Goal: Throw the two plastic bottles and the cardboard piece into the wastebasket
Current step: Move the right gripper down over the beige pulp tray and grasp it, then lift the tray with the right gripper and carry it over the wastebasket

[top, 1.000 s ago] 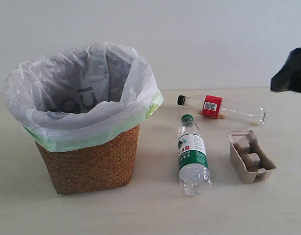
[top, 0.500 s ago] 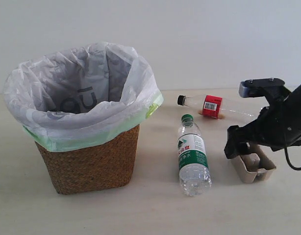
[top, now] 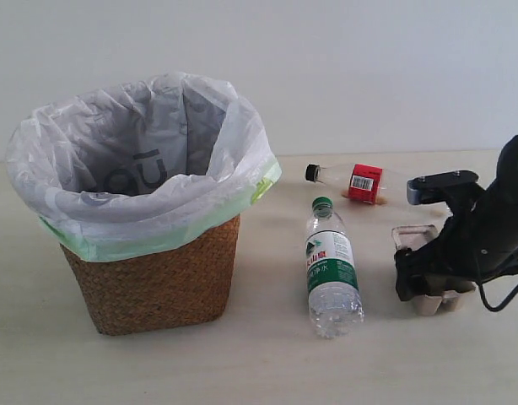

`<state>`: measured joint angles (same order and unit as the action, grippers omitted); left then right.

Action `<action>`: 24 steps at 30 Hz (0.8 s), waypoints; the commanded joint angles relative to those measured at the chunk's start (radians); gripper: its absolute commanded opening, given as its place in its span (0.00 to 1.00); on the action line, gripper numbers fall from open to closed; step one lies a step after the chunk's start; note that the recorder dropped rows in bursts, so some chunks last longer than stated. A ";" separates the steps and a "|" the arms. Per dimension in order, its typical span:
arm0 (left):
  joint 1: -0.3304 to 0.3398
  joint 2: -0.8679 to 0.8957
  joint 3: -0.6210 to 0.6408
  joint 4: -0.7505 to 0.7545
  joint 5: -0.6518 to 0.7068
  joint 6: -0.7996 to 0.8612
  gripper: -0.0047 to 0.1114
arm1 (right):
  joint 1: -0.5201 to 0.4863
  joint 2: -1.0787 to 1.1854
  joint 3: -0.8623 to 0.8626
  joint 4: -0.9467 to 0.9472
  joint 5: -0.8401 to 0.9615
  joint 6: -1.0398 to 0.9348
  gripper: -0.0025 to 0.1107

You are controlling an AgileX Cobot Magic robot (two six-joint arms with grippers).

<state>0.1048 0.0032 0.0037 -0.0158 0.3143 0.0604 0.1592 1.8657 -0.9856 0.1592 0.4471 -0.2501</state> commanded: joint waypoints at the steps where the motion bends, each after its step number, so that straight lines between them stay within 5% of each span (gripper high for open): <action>1: 0.002 -0.003 -0.004 -0.002 -0.007 -0.009 0.97 | 0.001 0.018 -0.007 -0.010 -0.025 0.004 0.94; 7: 0.002 -0.003 -0.004 -0.002 -0.007 -0.009 0.97 | 0.001 0.018 -0.007 -0.010 -0.030 0.006 0.93; 9: 0.002 -0.003 -0.004 -0.002 -0.007 -0.009 0.97 | 0.001 0.018 -0.007 -0.010 -0.034 0.006 0.83; 11: 0.002 -0.003 -0.004 -0.002 -0.007 -0.009 0.97 | 0.001 0.018 -0.007 -0.010 -0.041 0.008 0.64; 15: 0.002 -0.003 -0.004 -0.002 -0.007 -0.009 0.97 | 0.001 0.018 -0.007 -0.010 -0.043 0.012 0.02; 24: 0.002 -0.003 -0.004 -0.002 -0.007 -0.009 0.97 | 0.001 0.001 -0.075 -0.010 0.045 0.103 0.02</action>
<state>0.1048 0.0032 0.0037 -0.0158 0.3143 0.0604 0.1592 1.8837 -1.0284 0.1592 0.4517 -0.1704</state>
